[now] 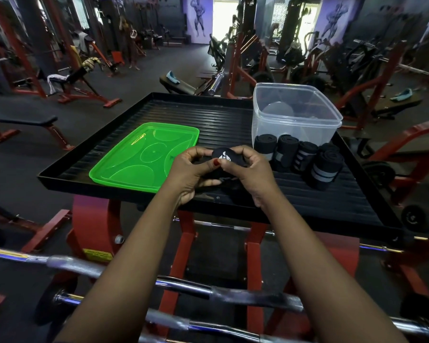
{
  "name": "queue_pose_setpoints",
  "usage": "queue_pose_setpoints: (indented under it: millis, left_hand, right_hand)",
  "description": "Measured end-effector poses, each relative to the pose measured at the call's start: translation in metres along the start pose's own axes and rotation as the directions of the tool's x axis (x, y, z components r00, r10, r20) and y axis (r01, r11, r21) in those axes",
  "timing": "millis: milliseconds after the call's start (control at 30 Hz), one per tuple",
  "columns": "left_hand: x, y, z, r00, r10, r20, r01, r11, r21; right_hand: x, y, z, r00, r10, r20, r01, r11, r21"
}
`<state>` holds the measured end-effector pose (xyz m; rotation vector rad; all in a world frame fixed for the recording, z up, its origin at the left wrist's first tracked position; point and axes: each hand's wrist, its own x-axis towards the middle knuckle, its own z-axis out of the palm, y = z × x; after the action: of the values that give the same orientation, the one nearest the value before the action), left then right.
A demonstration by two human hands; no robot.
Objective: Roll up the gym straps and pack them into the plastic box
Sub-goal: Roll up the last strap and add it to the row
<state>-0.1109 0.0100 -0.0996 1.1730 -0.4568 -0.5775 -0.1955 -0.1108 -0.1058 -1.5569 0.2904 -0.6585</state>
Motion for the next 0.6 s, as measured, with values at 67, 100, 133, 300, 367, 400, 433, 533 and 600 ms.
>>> queue_pose_setpoints:
  millis: [67, 100, 133, 300, 367, 400, 433, 533, 600]
  left_hand:
    - [0.0003, -0.0005, 0.0001, 1.000, 0.006, -0.003, -0.006, 1.000, 0.017]
    - [0.0001, -0.0009, 0.0003, 1.000, 0.005, 0.003, -0.005, 0.999, 0.033]
    - [-0.0001, -0.0012, 0.0004, 1.000, 0.001, 0.012, -0.001, 0.999, 0.048]
    - [-0.0016, -0.0009, 0.0019, 0.999, -0.019, 0.044, 0.016, 0.997, 0.078]
    - [-0.0019, -0.0002, 0.0009, 0.998, 0.006, 0.058, -0.009, 0.998, 0.064]
    - [-0.0017, -0.0003, -0.0002, 0.998, 0.027, 0.063, -0.030, 0.998, 0.055]
    - [-0.0019, 0.0000, -0.0011, 0.997, 0.042, 0.067, -0.045, 0.998, 0.044]
    - [-0.0022, -0.0006, -0.0030, 0.994, 0.059, 0.091, -0.062, 0.998, 0.032]
    - [-0.0024, -0.0013, -0.0028, 0.992, 0.076, 0.100, -0.082, 0.995, 0.060]
  right_hand:
    - [-0.0003, -0.0006, 0.0007, 1.000, -0.009, 0.002, 0.009, 1.000, -0.017]
    - [-0.0006, -0.0014, 0.0007, 1.000, 0.000, -0.002, 0.000, 1.000, -0.016]
    - [-0.0012, -0.0022, 0.0006, 1.000, 0.021, -0.009, -0.020, 1.000, 0.004]
    - [-0.0036, -0.0046, -0.0014, 0.989, 0.148, -0.027, -0.144, 0.981, 0.133]
    - [-0.0040, -0.0052, -0.0020, 0.983, 0.182, -0.011, -0.180, 0.975, 0.131]
    - [-0.0043, -0.0061, -0.0021, 0.979, 0.202, 0.006, -0.201, 0.972, 0.125]
    - [-0.0048, -0.0074, -0.0022, 0.975, 0.220, 0.027, -0.222, 0.968, 0.118]
    - [-0.0058, -0.0097, -0.0017, 0.972, 0.231, 0.046, -0.235, 0.966, 0.104]
    - [-0.0053, -0.0094, -0.0018, 0.978, 0.205, 0.031, -0.207, 0.972, 0.109]
